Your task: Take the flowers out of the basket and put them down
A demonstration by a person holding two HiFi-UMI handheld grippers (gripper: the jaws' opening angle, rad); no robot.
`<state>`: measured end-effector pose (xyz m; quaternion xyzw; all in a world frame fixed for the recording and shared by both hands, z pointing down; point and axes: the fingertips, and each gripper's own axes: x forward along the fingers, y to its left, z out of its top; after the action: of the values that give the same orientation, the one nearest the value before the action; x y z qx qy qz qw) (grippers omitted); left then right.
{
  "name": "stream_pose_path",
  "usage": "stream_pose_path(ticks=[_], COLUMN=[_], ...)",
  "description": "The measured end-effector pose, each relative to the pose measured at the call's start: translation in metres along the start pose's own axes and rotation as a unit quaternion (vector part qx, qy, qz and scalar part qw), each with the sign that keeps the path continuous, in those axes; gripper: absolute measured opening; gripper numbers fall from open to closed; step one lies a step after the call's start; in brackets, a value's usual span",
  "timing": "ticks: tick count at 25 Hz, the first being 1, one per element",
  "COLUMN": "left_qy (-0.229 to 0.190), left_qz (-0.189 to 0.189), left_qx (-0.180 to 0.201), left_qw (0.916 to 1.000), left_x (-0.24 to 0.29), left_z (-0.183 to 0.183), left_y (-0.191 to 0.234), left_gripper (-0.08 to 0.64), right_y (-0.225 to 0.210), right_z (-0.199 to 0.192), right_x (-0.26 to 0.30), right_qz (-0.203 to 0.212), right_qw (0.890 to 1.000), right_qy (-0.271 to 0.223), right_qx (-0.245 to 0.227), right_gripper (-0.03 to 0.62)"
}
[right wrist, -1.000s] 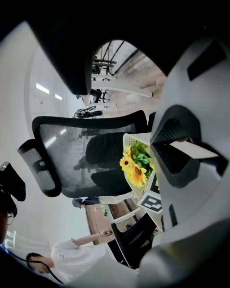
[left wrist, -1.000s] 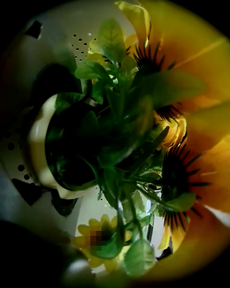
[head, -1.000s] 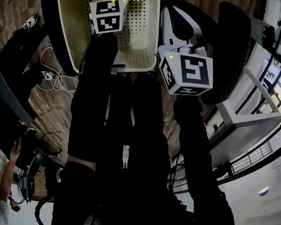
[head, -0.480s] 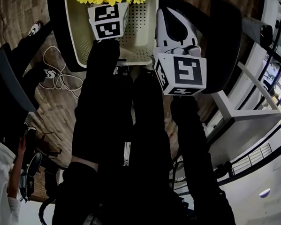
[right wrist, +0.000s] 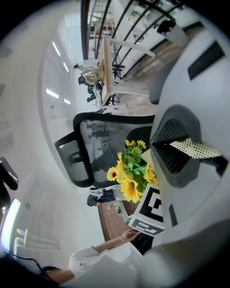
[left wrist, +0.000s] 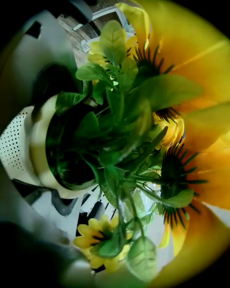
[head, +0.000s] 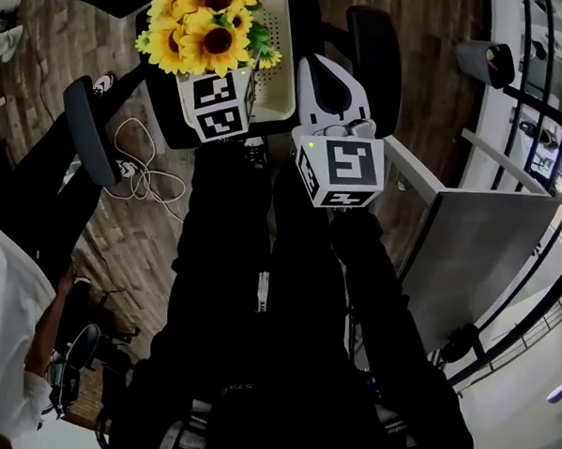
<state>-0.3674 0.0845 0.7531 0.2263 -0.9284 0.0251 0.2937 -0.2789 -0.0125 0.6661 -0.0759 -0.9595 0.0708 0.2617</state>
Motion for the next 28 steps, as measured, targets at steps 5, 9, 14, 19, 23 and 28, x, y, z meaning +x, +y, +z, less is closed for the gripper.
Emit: stream_pose_path(ticks=[5,9,14,19,23,28], left_qy=[-0.009,-0.011,-0.039,-0.036,-0.04,-0.053], left_qz=[0.006,-0.004,-0.034,-0.069,-0.097,-0.148], left_qx=[0.004,-0.002,0.026,0.029,0.047,0.085], left_qw=[0.9999,0.9999,0.9983,0.9965,0.9933,0.9838], left_x=[-0.078,-0.138,-0.211,-0.255,-0.285,-0.307], left_z=[0.065,0.108,0.164,0.181,0.188,0.2], left_y=[-0.018,-0.051,-0.095,-0.129,-0.179,-0.253], left_gripper=[0.514,0.514,0.514,0.514,0.514,0.514], right_y=[0.015,0.022,0.03,0.025,-0.003,-0.046], right_z=[0.062,0.107,0.148,0.174,0.176,0.169], right_x=[-0.062,-0.119,-0.193,-0.25,-0.31,-0.376], right_qz=[-0.008,-0.012,-0.037,-0.071,-0.1,-0.144], right_qw=[1.0,0.999,0.997,0.993,0.988,0.981], right_qy=[-0.017,-0.036,-0.073,-0.094,-0.11,-0.123], right_qx=[0.004,0.003,0.011,0.026,0.04,0.041], right_gripper=[0.012,0.012,0.012,0.012,0.012,0.012])
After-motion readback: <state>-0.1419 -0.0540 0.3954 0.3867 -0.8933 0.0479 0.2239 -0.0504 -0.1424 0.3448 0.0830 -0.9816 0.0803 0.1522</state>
